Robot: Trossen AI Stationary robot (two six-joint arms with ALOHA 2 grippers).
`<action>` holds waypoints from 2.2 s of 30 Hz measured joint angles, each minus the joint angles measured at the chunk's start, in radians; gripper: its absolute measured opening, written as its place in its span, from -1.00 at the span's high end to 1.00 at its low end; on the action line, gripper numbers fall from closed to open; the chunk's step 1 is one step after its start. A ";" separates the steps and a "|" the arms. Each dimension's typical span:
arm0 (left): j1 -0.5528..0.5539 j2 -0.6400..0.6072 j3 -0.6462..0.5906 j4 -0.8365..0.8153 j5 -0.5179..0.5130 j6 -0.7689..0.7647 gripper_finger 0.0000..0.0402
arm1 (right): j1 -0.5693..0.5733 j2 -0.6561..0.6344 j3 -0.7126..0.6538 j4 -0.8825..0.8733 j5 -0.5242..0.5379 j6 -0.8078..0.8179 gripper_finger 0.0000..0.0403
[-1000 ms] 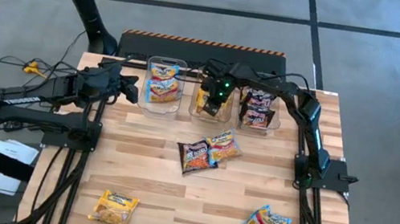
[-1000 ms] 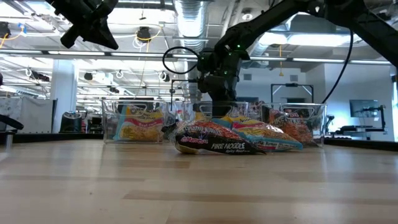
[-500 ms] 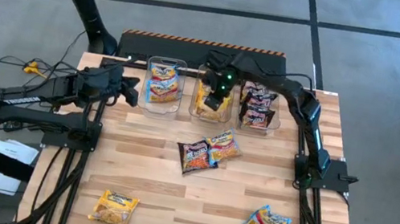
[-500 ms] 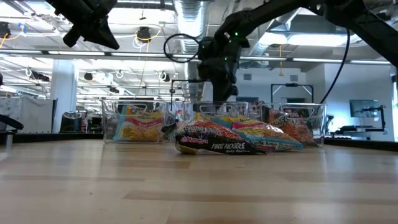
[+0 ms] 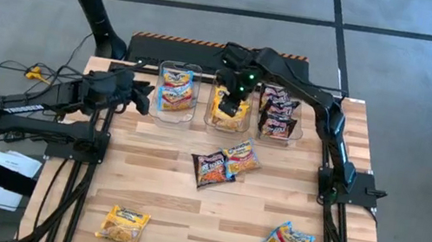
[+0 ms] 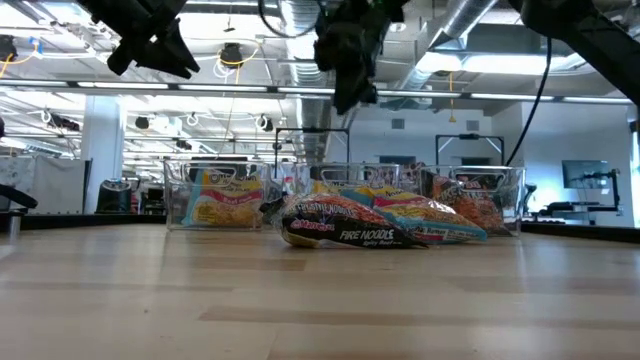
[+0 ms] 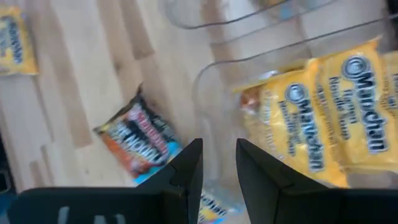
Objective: Sort Maruchan noodles
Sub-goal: Put the blue noodle pack into the left transparent bin
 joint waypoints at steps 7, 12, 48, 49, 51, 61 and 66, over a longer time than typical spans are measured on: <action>0.000 0.000 0.003 0.046 0.011 0.127 0.48 | 0.072 -0.055 0.022 -0.065 0.067 0.071 0.39; 0.000 0.000 0.017 0.046 0.049 0.143 0.48 | 0.118 -0.141 -0.013 -0.070 0.187 0.169 0.39; 0.000 0.000 0.021 0.029 0.238 0.187 0.48 | 0.649 -0.817 -0.984 -0.024 0.207 1.170 0.26; 0.000 0.000 0.021 0.029 0.238 0.199 0.48 | 0.667 -0.809 -0.992 -0.025 0.188 1.189 0.23; 0.000 0.000 0.021 0.029 0.238 0.220 0.48 | 0.708 -0.805 -1.018 -0.014 0.150 1.227 0.16; 0.000 0.000 0.021 0.029 0.239 0.210 0.48 | 0.933 -0.805 -1.142 0.148 0.072 1.496 -0.08; 0.000 0.000 0.021 0.030 0.240 0.194 0.48 | 1.019 -0.806 -1.198 0.241 0.065 1.597 -0.09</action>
